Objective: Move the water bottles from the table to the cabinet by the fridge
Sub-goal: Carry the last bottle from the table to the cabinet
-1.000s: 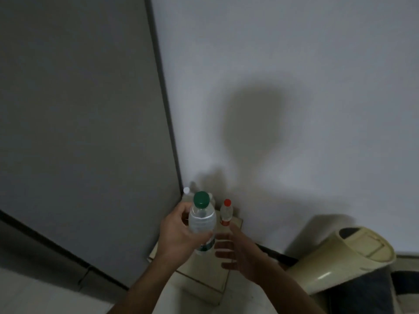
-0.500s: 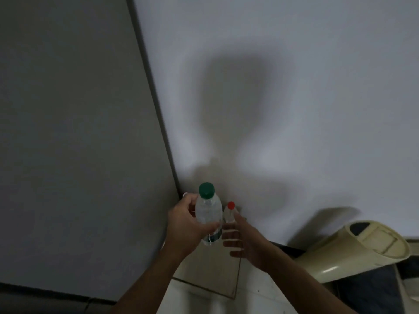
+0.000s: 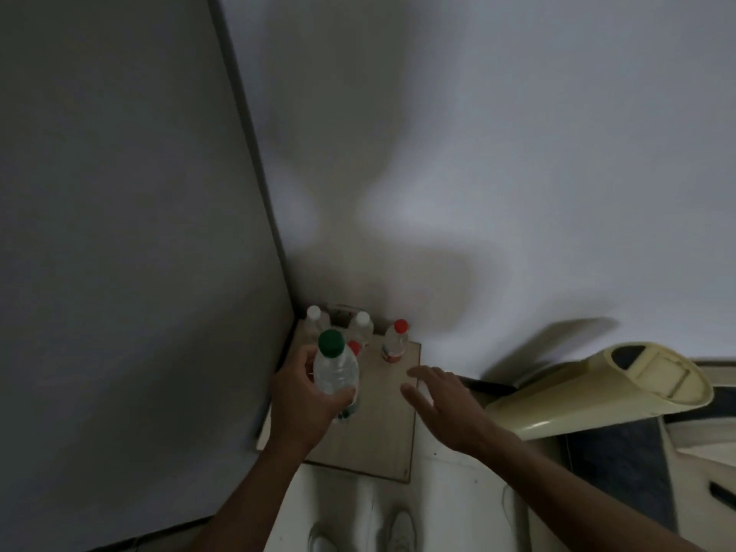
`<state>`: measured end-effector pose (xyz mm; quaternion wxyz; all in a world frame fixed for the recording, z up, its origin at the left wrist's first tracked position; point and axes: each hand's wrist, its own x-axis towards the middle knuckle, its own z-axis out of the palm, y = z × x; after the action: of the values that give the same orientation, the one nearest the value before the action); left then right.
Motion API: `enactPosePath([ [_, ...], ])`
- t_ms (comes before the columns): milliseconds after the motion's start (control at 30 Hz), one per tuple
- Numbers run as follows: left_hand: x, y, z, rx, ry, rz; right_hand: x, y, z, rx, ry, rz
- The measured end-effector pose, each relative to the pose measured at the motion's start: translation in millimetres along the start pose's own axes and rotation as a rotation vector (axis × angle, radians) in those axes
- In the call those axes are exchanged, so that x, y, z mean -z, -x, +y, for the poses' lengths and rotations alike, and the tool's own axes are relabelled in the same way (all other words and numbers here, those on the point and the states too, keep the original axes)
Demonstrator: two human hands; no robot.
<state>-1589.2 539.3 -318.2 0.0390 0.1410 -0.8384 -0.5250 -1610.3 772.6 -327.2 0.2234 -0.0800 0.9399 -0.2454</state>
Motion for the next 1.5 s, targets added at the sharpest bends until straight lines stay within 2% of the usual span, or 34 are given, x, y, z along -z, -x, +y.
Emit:
enactPosePath([
  [133,-14,-10,-31,0.037,-0.018,0.015,-14,-10,12,-0.012,0.161,-0.009],
  [233,-26,-16,-50,0.050,-0.015,0.028,-26,-18,25,-0.039,0.190,-0.026],
  [767,-116,-44,-182,0.071,-0.109,-0.016,-116,-65,103,-0.243,-0.124,-0.011],
  [1000,-134,-44,-210,0.081,-0.141,-0.018,-123,-70,109,-0.251,-0.136,-0.031],
  [1300,-137,-45,-233,0.063,-0.163,-0.126,-134,-76,100,-0.274,-0.173,-0.070],
  [1500,-128,-36,-227,-0.040,-0.142,-0.058,-137,-76,92,-0.271,-0.200,-0.059],
])
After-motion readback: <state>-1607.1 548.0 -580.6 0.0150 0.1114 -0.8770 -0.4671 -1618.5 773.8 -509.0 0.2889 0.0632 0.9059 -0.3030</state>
